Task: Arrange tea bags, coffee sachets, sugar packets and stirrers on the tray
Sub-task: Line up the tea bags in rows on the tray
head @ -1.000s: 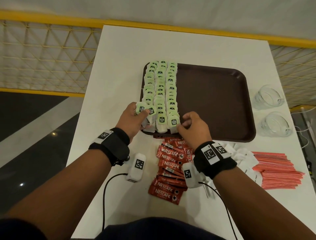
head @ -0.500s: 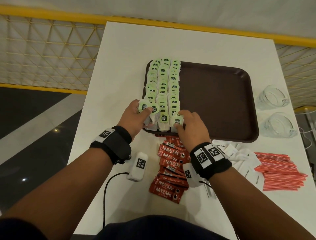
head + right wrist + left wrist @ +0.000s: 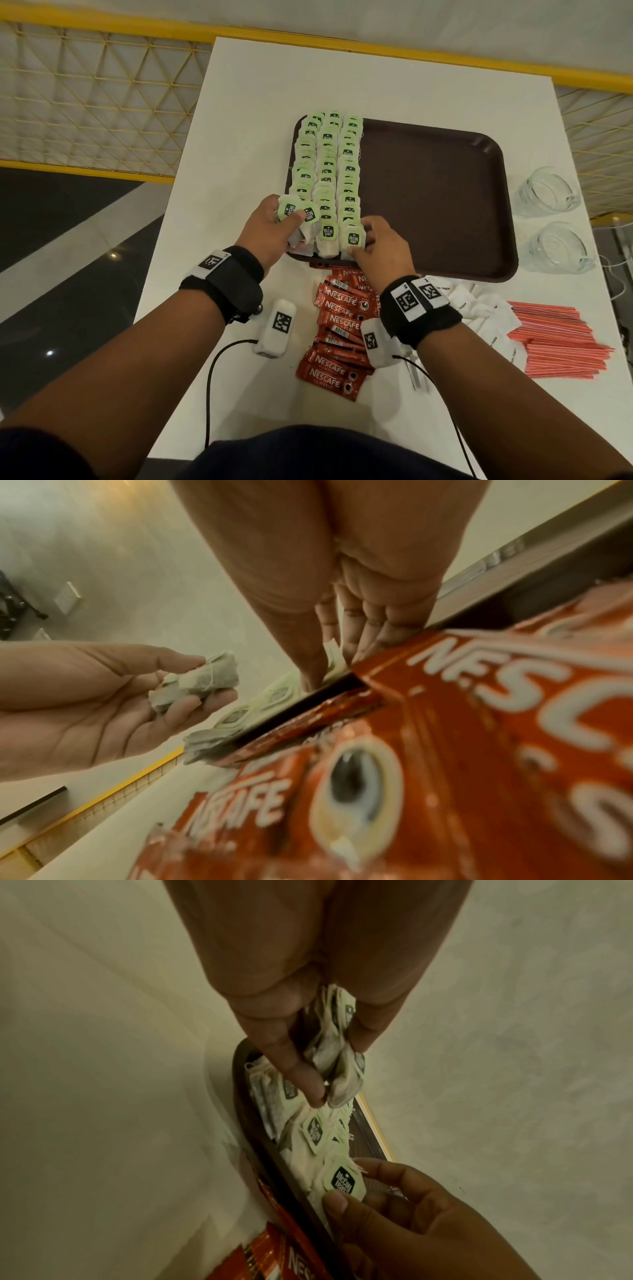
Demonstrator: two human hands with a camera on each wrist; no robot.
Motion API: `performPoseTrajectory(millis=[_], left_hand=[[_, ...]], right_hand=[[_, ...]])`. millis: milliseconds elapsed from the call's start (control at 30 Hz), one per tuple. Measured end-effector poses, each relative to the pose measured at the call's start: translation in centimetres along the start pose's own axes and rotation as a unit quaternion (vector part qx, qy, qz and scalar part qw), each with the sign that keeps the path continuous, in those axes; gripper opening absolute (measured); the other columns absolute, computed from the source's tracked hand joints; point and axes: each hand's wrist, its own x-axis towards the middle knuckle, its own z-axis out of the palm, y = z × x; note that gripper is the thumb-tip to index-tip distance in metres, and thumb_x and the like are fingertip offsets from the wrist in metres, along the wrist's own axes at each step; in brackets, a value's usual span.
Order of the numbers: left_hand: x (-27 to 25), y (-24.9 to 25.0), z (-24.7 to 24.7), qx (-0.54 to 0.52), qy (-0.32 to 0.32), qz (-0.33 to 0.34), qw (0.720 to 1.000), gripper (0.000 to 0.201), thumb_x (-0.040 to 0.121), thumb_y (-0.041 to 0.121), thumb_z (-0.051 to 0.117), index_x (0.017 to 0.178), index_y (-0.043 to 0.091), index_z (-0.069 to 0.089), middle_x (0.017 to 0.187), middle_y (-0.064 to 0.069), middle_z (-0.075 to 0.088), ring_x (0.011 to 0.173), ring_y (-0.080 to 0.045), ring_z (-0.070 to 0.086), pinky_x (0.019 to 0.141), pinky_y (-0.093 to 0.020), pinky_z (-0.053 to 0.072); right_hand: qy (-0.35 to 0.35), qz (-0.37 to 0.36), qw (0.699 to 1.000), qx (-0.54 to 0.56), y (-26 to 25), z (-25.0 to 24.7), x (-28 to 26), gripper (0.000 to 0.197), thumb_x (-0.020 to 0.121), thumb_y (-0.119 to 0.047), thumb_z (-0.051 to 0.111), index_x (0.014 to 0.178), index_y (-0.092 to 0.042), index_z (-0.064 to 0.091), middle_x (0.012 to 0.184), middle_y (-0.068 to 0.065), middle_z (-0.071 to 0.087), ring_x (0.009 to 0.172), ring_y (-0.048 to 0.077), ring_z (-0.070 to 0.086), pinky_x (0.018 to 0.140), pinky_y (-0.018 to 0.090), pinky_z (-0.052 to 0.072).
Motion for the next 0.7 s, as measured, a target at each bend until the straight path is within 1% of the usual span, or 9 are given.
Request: performPoseTrajectory(millis=[100, 200, 267, 367, 433, 500, 600, 633, 700], left_hand=[[-0.1, 0.1, 0.0, 0.002, 0.006, 0.003, 1.0, 0.027, 0.095, 0.017, 0.061, 0.12, 0.009, 0.052, 0.116, -0.01, 0.069, 0.104, -0.029, 0.069, 0.086, -0.056, 0.056], [-0.2, 0.2, -0.1, -0.003, 0.007, 0.003, 1.0, 0.024, 0.096, 0.015, 0.06, 0.118, 0.009, 0.053, 0.114, -0.011, 0.069, 0.102, -0.029, 0.07, 0.085, -0.054, 0.057], [-0.2, 0.2, -0.1, -0.004, 0.008, 0.002, 1.0, 0.022, 0.096, 0.015, 0.06, 0.117, 0.01, 0.053, 0.114, -0.01, 0.07, 0.101, -0.028, 0.07, 0.085, -0.053, 0.057], [-0.1, 0.1, -0.2, -0.002, 0.009, 0.004, 1.0, 0.023, 0.096, 0.016, 0.06, 0.117, 0.011, 0.054, 0.114, -0.01, 0.069, 0.102, -0.028, 0.069, 0.085, -0.054, 0.057], [-0.1, 0.0, -0.1, 0.001, 0.008, 0.004, 1.0, 0.025, 0.096, 0.017, 0.06, 0.119, 0.01, 0.053, 0.115, -0.01, 0.069, 0.103, -0.029, 0.069, 0.085, -0.055, 0.057], [-0.1, 0.0, 0.0, 0.004, 0.008, 0.006, 1.0, 0.027, 0.095, 0.017, 0.061, 0.12, 0.01, 0.053, 0.115, -0.009, 0.07, 0.103, -0.029, 0.069, 0.085, -0.055, 0.056], [-0.1, 0.0, 0.1, 0.006, 0.006, 0.006, 1.0, 0.029, 0.095, 0.018, 0.061, 0.122, 0.01, 0.052, 0.115, -0.009, 0.069, 0.103, -0.028, 0.069, 0.086, -0.054, 0.056], [-0.2, 0.1, 0.1, 0.008, 0.007, 0.005, 1.0, 0.029, 0.096, 0.017, 0.06, 0.122, 0.009, 0.052, 0.115, -0.009, 0.069, 0.103, -0.028, 0.069, 0.085, -0.053, 0.057], [-0.1, 0.1, 0.1, 0.008, 0.009, 0.006, 1.0, 0.028, 0.096, 0.016, 0.06, 0.121, 0.008, 0.052, 0.114, -0.01, 0.069, 0.101, -0.028, 0.07, 0.084, -0.051, 0.058]], right_hand=[[-0.003, -0.025, 0.999, -0.032, -0.3, 0.2, 0.2, 0.046, 0.087, -0.018, 0.069, 0.129, -0.021, 0.052, 0.118, 0.003, 0.061, 0.104, 0.018, 0.06, 0.092, 0.033, 0.05], [0.021, -0.04, 0.998, -0.048, -0.5, -0.1, 0.0, 0.05, 0.087, -0.017, 0.068, 0.133, -0.021, 0.049, 0.123, 0.004, 0.051, 0.103, 0.017, 0.057, 0.091, 0.03, 0.048], [0.025, -0.067, 0.995, -0.07, -0.5, -0.4, -0.4, 0.048, 0.088, -0.015, 0.067, 0.133, -0.022, 0.051, 0.124, 0.004, 0.046, 0.105, 0.018, 0.054, 0.092, 0.028, 0.046], [-0.014, -0.102, 0.984, -0.147, -0.4, -0.3, -0.5, 0.04, 0.091, -0.009, 0.058, 0.13, -0.019, 0.057, 0.12, 0.004, 0.046, 0.107, 0.019, 0.052, 0.093, 0.027, 0.045], [-0.032, -0.099, 0.981, -0.161, -0.3, 0.0, -0.4, 0.04, 0.092, -0.005, 0.053, 0.13, -0.017, 0.058, 0.119, 0.005, 0.046, 0.105, 0.02, 0.052, 0.093, 0.026, 0.044], [-0.027, -0.096, 0.983, -0.153, -0.2, 0.2, 0.0, 0.039, 0.092, -0.005, 0.052, 0.13, -0.015, 0.058, 0.117, 0.005, 0.046, 0.103, 0.019, 0.052, 0.091, 0.024, 0.043], [-0.015, -0.068, 0.992, -0.107, -0.3, 0.3, 1.0, 0.034, 0.094, -0.007, 0.051, 0.126, -0.013, 0.059, 0.113, 0.002, 0.048, 0.096, 0.014, 0.052, 0.09, 0.023, 0.044], [-0.015, -0.061, 0.993, -0.097, -0.4, 0.3, 1.4, 0.032, 0.094, -0.009, 0.05, 0.125, -0.013, 0.06, 0.113, 0.002, 0.049, 0.095, 0.013, 0.052, 0.088, 0.022, 0.043], [-0.013, -0.07, 0.992, -0.109, -0.6, 0.4, 2.0, 0.032, 0.094, -0.008, 0.05, 0.124, -0.012, 0.06, 0.117, 0.006, 0.048, 0.098, 0.018, 0.051, 0.083, 0.018, 0.037]])
